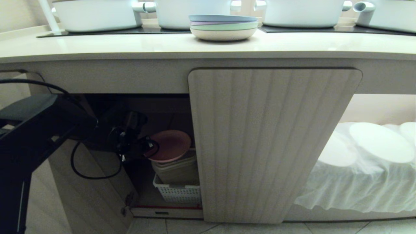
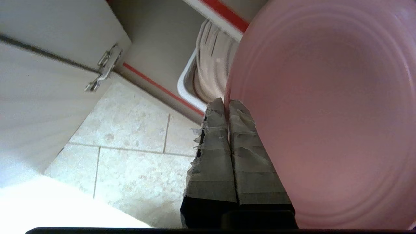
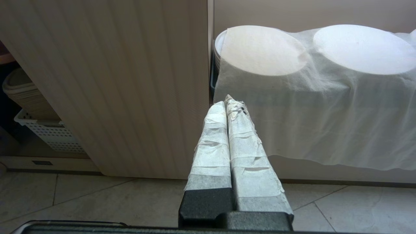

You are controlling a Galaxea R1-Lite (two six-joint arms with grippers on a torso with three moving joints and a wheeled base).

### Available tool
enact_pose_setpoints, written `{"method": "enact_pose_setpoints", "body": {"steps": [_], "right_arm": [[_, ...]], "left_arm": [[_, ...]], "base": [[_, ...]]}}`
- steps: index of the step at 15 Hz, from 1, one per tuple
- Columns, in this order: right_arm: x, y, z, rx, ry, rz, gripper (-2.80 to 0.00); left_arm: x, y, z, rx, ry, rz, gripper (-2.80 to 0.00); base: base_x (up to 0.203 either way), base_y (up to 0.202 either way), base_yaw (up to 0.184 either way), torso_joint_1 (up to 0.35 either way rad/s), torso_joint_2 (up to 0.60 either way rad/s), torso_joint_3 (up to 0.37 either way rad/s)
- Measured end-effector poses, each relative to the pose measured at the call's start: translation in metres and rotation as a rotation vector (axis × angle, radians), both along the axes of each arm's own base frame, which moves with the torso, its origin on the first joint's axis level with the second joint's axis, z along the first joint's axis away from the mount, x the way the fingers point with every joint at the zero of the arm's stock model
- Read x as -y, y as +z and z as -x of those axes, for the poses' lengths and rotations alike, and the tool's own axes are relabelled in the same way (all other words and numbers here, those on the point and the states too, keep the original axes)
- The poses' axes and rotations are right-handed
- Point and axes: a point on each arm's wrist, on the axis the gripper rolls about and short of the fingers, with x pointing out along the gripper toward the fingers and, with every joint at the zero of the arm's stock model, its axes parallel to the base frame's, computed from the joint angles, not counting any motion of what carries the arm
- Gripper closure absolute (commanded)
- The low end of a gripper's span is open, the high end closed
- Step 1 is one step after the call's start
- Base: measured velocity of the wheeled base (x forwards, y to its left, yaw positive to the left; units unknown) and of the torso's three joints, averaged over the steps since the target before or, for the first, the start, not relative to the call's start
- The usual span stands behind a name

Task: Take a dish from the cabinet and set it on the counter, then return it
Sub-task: Take the plate from the cabinet

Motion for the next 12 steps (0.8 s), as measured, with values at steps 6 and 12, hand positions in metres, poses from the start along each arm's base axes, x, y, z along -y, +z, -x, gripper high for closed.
{"method": "enact_pose_setpoints", "body": {"steps": [6, 12], "right_arm": [[0.000, 0.000, 0.000, 0.000, 0.000, 0.001, 0.00], [0.000, 0.000, 0.000, 0.000, 0.000, 0.000, 0.00]], "left_arm": [[-0.002, -0.003, 0.018, 0.082, -0.015, 0.007, 0.00], [-0.004, -0.003, 0.042, 0.067, -0.014, 0.024, 0.00]], "base": [[0.000, 0.000, 0.000, 0.000, 0.00, 0.000], [0.000, 0.000, 0.000, 0.000, 0.00, 0.000]]}}
